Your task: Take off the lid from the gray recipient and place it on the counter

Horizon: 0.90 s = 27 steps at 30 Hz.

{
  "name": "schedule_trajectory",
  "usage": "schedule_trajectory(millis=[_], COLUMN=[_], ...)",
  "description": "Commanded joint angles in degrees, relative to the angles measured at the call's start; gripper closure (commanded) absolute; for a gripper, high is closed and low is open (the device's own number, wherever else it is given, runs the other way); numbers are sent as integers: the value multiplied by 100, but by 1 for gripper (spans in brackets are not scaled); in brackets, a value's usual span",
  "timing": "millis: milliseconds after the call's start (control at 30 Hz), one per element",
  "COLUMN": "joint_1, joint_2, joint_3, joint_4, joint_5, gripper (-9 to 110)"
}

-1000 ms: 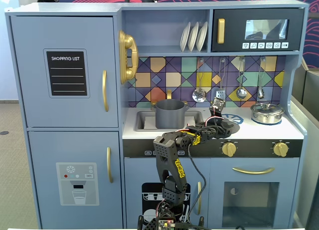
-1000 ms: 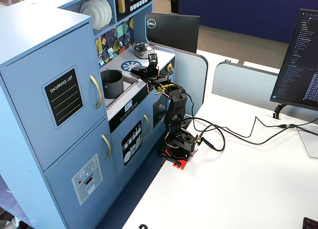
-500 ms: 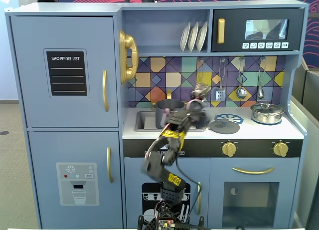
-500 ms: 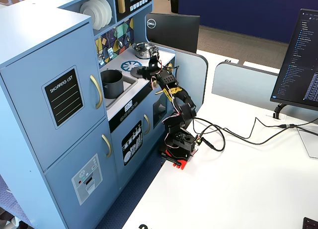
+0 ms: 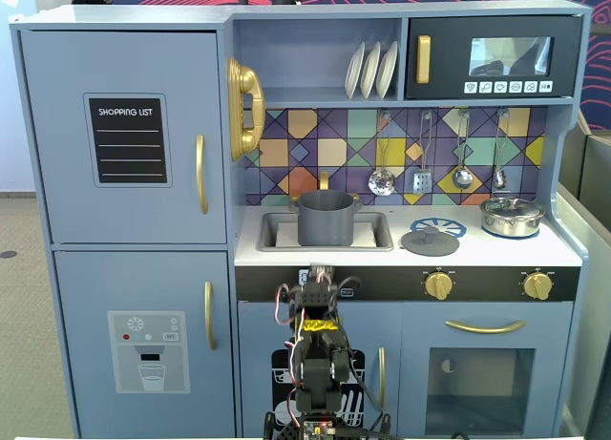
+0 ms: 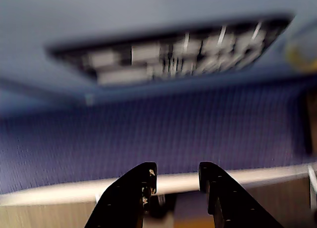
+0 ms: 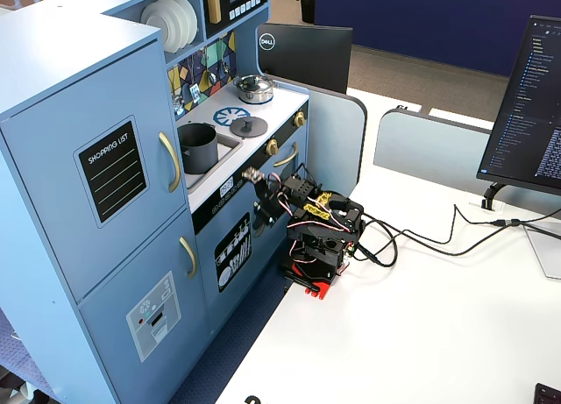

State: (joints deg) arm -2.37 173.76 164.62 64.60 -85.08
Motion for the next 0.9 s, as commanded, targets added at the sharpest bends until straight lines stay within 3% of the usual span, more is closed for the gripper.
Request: schedule_trajectory(millis=[0, 267, 867], joint_1=[-132, 26, 88], joint_2=[439, 835, 835], joint_3=[527, 738, 738], joint_4=[369, 2285, 2303], joint_5=[-105, -483, -149], gripper=[102, 100, 94])
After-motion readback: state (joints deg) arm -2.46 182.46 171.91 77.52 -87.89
